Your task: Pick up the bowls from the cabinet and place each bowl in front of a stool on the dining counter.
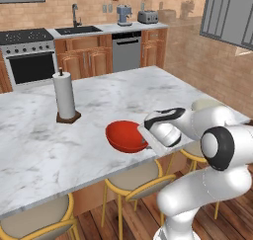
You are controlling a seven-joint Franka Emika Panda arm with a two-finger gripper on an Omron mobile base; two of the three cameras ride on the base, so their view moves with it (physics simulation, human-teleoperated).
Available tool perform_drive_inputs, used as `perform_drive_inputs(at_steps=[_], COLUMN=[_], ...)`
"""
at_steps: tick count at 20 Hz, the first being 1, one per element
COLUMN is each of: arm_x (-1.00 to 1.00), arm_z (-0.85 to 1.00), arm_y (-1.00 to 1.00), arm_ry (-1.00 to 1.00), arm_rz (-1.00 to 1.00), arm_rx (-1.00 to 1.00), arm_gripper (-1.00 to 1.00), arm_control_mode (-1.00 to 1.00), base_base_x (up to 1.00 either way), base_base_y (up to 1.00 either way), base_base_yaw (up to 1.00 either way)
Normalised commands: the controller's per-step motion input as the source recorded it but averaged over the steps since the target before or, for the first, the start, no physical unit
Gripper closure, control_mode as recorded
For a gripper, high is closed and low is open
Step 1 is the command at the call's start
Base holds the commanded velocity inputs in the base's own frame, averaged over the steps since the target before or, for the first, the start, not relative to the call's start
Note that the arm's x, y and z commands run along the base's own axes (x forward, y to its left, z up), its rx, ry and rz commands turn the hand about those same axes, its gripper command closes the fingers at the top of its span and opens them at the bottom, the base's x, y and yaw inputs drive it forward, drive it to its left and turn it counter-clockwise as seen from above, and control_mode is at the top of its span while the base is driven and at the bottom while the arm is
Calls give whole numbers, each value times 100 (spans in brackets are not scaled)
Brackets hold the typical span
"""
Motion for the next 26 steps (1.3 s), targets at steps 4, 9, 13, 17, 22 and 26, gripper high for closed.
perform_drive_inputs(at_steps=[4, 9, 13, 17, 22, 26], arm_x=[7, 1, 0, 1, 3, 15], arm_z=[0, 0, 0, 0, 0, 0], arm_y=[0, 0, 0, -2, -11, -33], arm_ry=[9, 0, 0, 1, 8, 10], arm_rz=[0, 0, 0, 0, 0, 0], arm_rx=[-2, 0, 0, -1, -9, -9], arm_gripper=[100, 100, 100, 100, 100, 100], arm_control_mode=[-100, -100, -100, -100, -100, -100], base_base_x=[0, 0, 0, 0, 0, 0], base_base_y=[0, 0, 0, 0, 0, 0], base_base_yaw=[0, 0, 0, 0, 0, 0])
